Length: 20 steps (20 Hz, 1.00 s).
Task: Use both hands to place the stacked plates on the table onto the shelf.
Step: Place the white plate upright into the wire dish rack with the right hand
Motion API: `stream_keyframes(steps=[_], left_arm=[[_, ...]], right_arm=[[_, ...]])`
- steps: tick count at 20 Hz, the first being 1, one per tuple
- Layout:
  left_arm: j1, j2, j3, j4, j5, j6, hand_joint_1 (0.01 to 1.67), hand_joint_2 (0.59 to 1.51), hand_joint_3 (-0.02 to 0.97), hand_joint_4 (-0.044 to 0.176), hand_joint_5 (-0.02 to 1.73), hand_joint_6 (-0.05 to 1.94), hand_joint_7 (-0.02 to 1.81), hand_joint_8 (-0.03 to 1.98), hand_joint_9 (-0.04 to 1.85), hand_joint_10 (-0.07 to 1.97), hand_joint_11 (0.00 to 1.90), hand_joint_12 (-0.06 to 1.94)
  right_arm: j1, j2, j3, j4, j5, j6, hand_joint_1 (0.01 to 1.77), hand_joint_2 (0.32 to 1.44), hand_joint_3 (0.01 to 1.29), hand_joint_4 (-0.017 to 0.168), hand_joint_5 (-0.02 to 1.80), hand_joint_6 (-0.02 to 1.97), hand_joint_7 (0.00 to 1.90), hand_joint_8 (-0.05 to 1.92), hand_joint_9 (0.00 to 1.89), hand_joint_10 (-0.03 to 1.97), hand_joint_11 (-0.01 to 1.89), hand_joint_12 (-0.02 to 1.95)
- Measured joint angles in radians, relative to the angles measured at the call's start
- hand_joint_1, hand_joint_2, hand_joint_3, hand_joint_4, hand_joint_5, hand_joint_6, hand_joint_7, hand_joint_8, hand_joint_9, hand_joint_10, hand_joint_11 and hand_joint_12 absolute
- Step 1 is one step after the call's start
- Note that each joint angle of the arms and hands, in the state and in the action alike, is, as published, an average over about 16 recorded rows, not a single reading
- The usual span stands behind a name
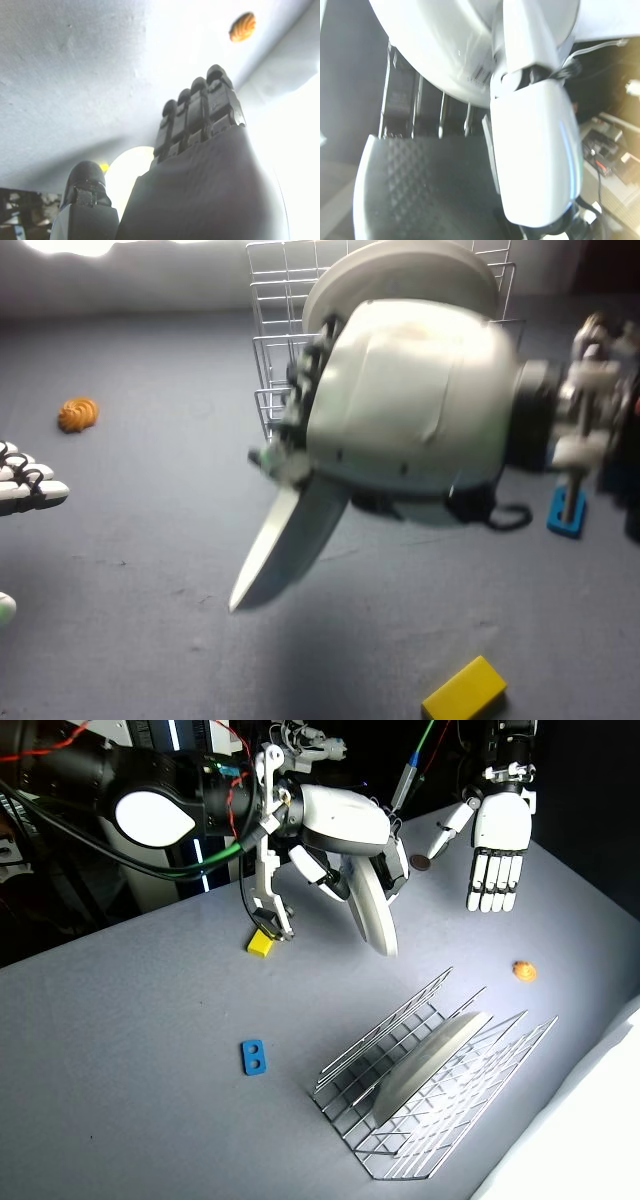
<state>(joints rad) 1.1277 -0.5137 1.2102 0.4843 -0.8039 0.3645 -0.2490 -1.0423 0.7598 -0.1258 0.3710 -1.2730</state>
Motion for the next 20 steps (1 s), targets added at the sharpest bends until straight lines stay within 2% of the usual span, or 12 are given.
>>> stream_keyframes(steps=[5, 10, 14, 20], left_arm=[[-0.017, -0.003, 0.009, 0.084, -0.082, 0.0, 0.02, 1.153, 0.014, 0.005, 0.02, 0.02, 0.02, -0.01, 0.02, 0.01, 0.01, 0.01], [-0.085, -0.012, 0.012, 0.222, -0.157, -0.004, 0.02, 1.152, 0.014, 0.004, 0.02, 0.02, 0.02, -0.01, 0.02, 0.01, 0.01, 0.01], [-0.184, -0.022, 0.005, 0.354, -0.195, -0.011, 0.02, 1.15, 0.014, 0.005, 0.02, 0.02, 0.02, -0.01, 0.02, 0.01, 0.01, 0.01], [-0.38, -0.037, -0.013, 0.565, -0.211, -0.026, 0.02, 1.149, 0.014, 0.006, 0.02, 0.02, 0.02, -0.01, 0.02, 0.01, 0.01, 0.01]], right_arm=[[0.072, 0.046, 0.005, 0.056, -0.012, 0.032, 1.35, 0.97, 0.01, 0.004, 0.94, 0.98, 1.07, 0.85, 1.02, 1.01, 0.87, 1.07], [0.138, 0.073, 0.037, 0.169, -0.037, 0.065, 1.35, 0.97, 0.01, 0.001, 0.94, 0.98, 1.06, 0.85, 1.02, 1.01, 0.88, 1.07], [0.173, 0.08, 0.073, 0.284, -0.061, 0.085, 1.35, 0.97, 0.01, 0.0, 0.94, 0.97, 1.06, 0.84, 1.02, 1.01, 0.88, 1.07], [0.199, 0.074, 0.136, 0.478, -0.092, 0.096, 1.36, 0.97, 0.01, -0.001, 0.93, 0.96, 1.07, 0.82, 1.02, 1.01, 0.89, 1.08]])
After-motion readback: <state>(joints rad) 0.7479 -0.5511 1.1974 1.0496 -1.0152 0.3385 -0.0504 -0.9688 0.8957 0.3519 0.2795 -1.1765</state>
